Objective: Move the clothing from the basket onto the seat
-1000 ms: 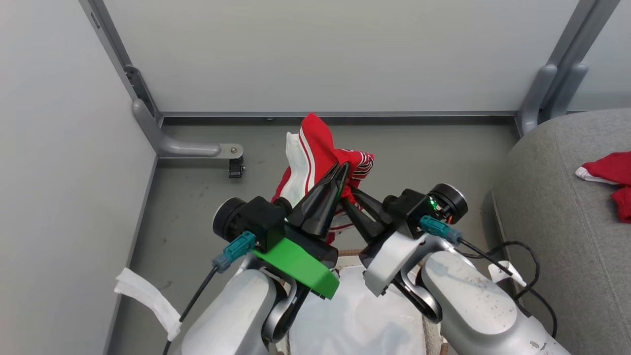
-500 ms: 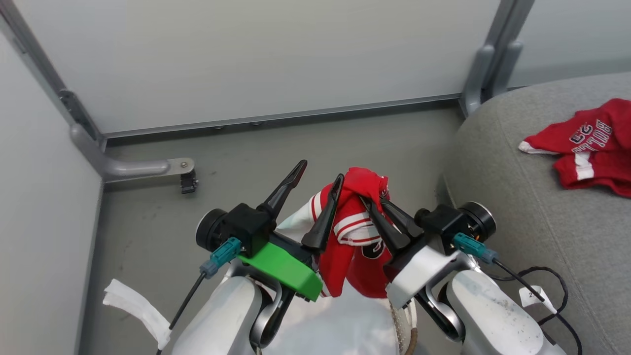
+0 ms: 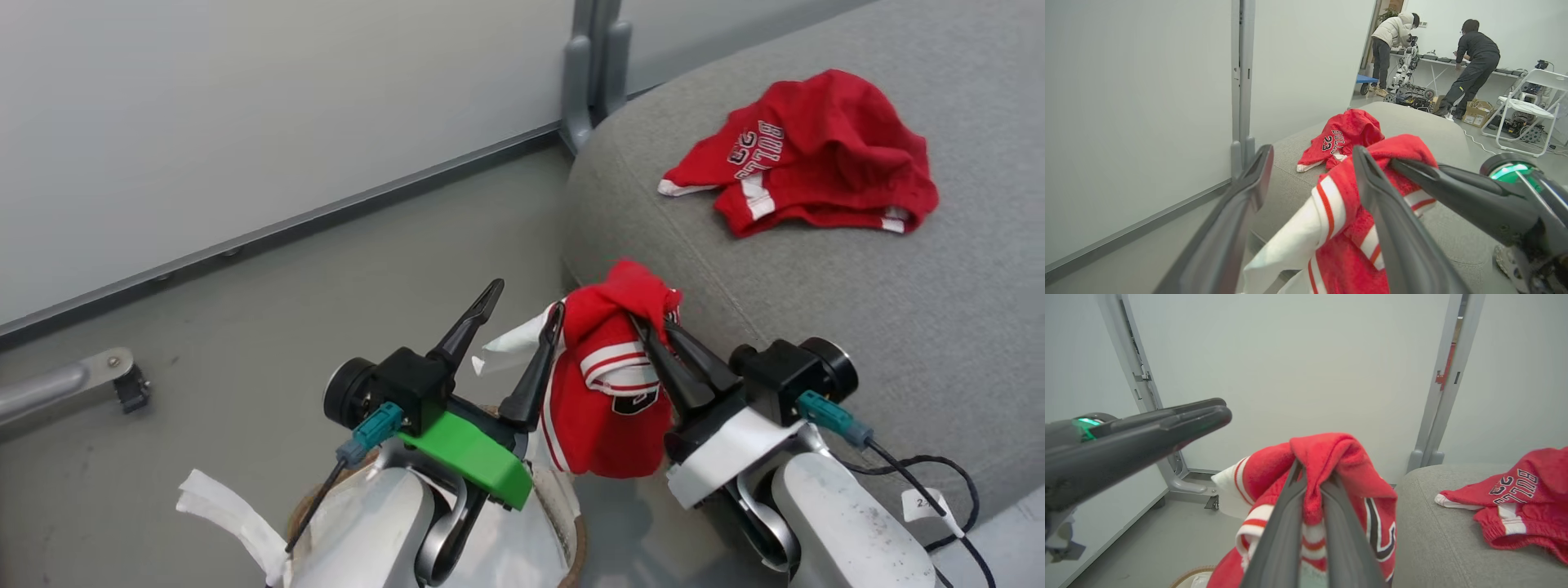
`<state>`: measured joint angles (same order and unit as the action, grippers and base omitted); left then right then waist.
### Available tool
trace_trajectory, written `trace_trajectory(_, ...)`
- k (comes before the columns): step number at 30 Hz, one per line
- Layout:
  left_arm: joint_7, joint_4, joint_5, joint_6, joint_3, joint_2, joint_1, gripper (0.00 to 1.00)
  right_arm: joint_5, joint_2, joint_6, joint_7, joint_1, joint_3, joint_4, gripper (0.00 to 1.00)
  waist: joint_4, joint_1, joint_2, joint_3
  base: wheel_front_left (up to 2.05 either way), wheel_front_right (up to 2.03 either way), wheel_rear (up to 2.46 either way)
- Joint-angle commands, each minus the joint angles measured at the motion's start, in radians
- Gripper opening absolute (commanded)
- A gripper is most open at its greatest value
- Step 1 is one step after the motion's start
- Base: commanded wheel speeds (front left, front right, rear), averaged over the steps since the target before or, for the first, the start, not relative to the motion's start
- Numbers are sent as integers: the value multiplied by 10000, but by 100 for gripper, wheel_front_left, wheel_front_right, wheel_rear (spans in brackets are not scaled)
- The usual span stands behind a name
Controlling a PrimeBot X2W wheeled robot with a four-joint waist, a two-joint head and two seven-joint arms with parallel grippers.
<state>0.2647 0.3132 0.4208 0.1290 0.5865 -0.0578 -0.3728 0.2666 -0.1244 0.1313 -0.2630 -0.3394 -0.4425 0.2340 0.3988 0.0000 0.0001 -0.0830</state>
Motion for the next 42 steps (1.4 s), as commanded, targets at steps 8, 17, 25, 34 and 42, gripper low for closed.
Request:
trace_trajectory(8,-8,327,141,29,498,-144,-357,100,-267,-259,-10,-24,-12,1064,-421,0,1429,0,-1,-750,0,0,0)
trace_trajectory(17,-9,222,-27,29,512,-438,-518,100,-588,-1519,-10,-24,-2632,2189,-514,0,1429,0,-1,-1555,0,0,0)
trace_trajectory(25,-9,74,-278,30,859,-936,-1109,100,-590,-2637,-10,-24,-5598,4016,381,0,968,0,-1,-3085,0,0,0)
trace_trajectory(34,-9,55,-380,30,1243,-1473,-1973,100,-1320,-3051,-10,-24,-7155,5468,2741,0,333,0,-1,-4802,0,0,0)
trace_trajectory(42,-9,-177,-434,30,947,-1561,-2437,100,-2031,-2706,-11,-24,-6807,6748,4337,0,-216,0,-1,-5842,0,0,0)
